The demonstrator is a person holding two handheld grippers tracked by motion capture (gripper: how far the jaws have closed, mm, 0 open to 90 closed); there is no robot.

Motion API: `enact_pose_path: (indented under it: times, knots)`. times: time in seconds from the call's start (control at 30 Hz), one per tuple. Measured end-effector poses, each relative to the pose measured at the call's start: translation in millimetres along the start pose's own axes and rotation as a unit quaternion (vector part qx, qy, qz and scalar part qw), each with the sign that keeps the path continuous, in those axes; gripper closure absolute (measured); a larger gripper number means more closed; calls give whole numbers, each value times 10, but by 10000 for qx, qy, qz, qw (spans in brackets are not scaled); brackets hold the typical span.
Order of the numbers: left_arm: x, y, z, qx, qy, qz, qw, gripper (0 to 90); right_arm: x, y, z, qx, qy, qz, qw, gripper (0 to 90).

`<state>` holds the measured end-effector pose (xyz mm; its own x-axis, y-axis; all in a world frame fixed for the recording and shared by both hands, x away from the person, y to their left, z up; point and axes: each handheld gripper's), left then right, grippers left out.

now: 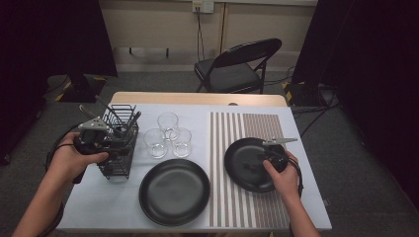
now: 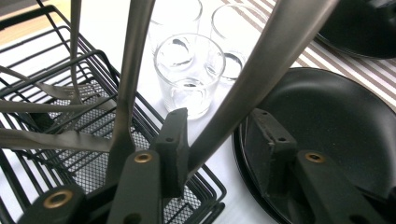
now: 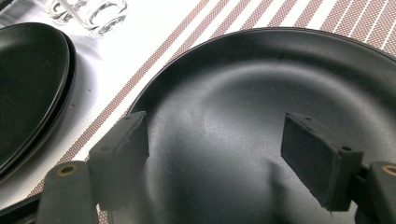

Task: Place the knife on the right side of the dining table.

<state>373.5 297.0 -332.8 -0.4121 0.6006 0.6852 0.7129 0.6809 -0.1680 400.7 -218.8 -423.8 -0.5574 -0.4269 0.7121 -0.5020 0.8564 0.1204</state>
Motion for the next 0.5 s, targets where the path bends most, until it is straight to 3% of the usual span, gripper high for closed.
enact_pose_path:
  times: [0.5]
  knots:
    - [-58, 32, -15, 30, -31, 89, 10000, 645, -7, 0, 6, -3, 22, -30, 10000, 226]
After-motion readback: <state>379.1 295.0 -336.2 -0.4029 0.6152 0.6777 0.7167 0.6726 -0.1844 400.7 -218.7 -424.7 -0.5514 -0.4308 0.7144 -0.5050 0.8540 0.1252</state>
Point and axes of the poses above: each handheld gripper's, and its own axes: x roughly backward along the jaws, z roughly out of its underside, y roughly to its left, and after that the axes turned 7 degrees about z, right-handed
